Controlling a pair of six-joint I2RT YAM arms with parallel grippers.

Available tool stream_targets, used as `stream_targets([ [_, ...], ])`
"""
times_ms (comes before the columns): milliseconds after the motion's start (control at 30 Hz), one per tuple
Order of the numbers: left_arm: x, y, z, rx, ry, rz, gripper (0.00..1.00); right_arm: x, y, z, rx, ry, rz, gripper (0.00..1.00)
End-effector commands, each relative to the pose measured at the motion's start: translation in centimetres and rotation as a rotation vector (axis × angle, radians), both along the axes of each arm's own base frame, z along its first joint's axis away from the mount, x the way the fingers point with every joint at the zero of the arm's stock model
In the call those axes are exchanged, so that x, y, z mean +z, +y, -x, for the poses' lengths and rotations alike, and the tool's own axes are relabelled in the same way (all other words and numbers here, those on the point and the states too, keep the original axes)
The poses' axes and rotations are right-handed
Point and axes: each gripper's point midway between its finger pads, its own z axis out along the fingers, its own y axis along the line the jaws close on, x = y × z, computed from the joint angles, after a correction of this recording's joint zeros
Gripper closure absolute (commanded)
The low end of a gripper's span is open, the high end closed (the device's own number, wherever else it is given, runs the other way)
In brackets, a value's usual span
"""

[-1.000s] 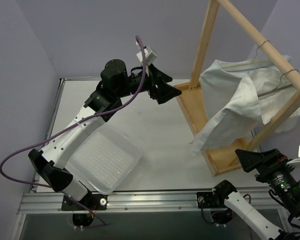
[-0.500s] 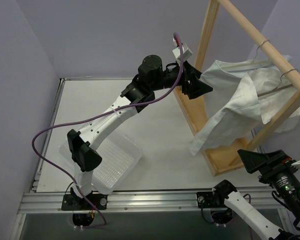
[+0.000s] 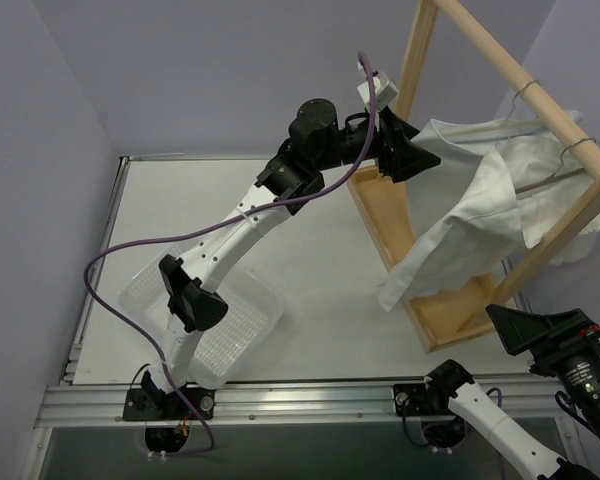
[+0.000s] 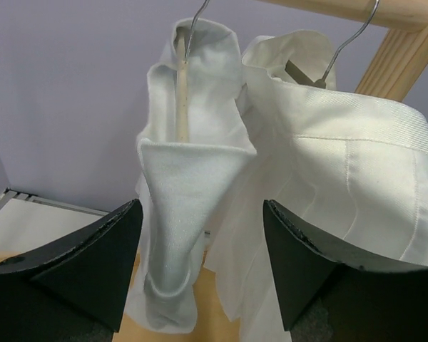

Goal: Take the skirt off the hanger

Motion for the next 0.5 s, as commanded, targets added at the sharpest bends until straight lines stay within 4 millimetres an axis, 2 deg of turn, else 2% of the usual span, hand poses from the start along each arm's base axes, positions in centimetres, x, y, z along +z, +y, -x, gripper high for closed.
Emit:
stream_targets([
  [0, -0.2, -0.7, 0.7, -0.016, 0.006, -0.004, 0.23, 0.6, 0.2, -0.9, -0.014, 0.007, 0.012, 0.00],
  [67, -0.9, -1.0, 0.5, -0.011, 0.003, -0.021, 0.25, 0.8, 0.2, -1.0, -0.015, 0.009, 0.018, 0.00],
  [200, -1.7, -1.2, 0.3, -0.007, 0.008, -0.040, 0.36, 0.9, 0.2, -1.1, -0.014, 0.007, 0.019, 0.00],
  [233, -1.6, -1.3, 0.3, -0.005, 0.011, -0.038, 0.44, 0.8, 0.2, -1.0, -0.015, 0.008, 0.018, 0.00],
  [300, -1.4, -1.3, 0.4, -0.003, 0.006, -0.033, 0.54, 0.8, 0.2, -1.0, -0.015, 0.005, 0.016, 0.00],
  [433, -0.7, -1.3, 0.7, 0.008, 0.030, -0.013, 0.92, 0.8, 0.1, -1.0, -0.018, 0.005, 0.015, 0.00],
  [467, -0.4, -1.3, 0.7, 0.011, 0.032, -0.002, 0.96, 0.8, 0.1, -1.0, -0.018, 0.004, 0.013, 0.00],
])
